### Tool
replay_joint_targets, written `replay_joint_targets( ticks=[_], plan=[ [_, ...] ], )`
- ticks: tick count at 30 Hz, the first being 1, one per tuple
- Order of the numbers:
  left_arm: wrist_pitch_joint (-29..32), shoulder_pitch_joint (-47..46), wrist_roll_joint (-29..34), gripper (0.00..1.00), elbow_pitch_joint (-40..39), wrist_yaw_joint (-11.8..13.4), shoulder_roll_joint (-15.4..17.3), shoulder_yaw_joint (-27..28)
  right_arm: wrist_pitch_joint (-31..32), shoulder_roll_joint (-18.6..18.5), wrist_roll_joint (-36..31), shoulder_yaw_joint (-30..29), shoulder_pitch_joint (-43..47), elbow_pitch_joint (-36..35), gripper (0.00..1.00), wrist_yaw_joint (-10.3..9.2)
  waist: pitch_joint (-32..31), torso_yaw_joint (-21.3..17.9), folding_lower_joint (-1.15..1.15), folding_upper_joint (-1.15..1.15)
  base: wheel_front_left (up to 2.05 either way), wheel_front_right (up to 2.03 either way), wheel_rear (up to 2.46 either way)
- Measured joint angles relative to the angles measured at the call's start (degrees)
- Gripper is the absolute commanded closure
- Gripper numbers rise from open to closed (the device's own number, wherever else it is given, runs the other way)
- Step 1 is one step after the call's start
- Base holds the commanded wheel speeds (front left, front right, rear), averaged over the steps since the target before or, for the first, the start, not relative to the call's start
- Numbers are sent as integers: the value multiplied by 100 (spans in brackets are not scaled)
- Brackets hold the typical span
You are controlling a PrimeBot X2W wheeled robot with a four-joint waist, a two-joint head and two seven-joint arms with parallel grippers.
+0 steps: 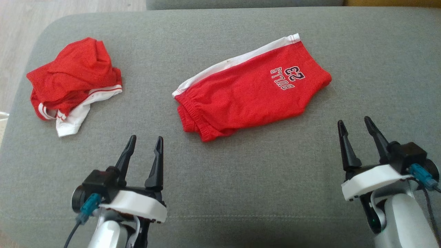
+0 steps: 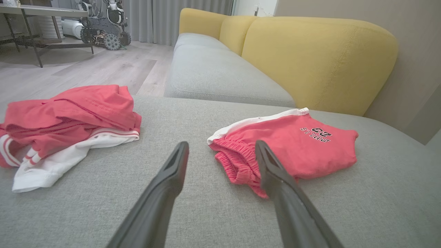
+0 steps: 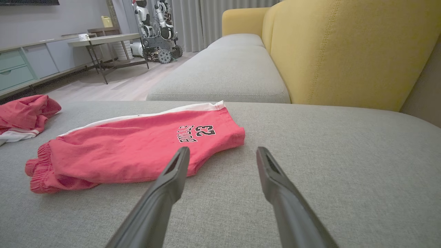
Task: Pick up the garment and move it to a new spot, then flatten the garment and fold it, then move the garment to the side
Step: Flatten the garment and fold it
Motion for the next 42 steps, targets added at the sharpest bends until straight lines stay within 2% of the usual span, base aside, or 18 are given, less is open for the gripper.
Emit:
replay_joint_targets(
  ticks=[9, 17, 22, 25, 31, 42],
  plan=[
    [0, -7, -74, 0, 31, -43, -12, 23, 149, 19, 29, -69, 8, -132, 0, 0, 36, 83, 0, 0, 0, 0, 0],
    [0, -112, -96, 0, 32, -33, -16, -118, 876, 332, 1570, -386, -226, -57, 0, 0, 288, 254, 0, 0, 0, 0, 0],
    [0, -332, -191, 0, 31, 13, -27, -303, 1629, 392, 2670, -944, -836, 213, 0, 0, 565, 470, 0, 0, 0, 0, 0],
    [0, -458, -237, 0, 35, 56, -29, -424, 2068, 397, 2947, -1295, -1146, 478, 0, -1, 739, 637, 0, 0, 0, 0, 0],
    [0, -600, -242, 0, 75, 140, -36, -637, 2784, 410, 3064, -1814, -1607, 956, 0, -1, 1058, 989, 1, 0, 0, 0, 0],
    [-1, -742, -364, 0, 38, 244, -40, -823, 3453, 361, 2940, -2494, -2364, 1179, 0, -1, 1375, 1371, 1, 0, 0, 0, 0]
  ],
)
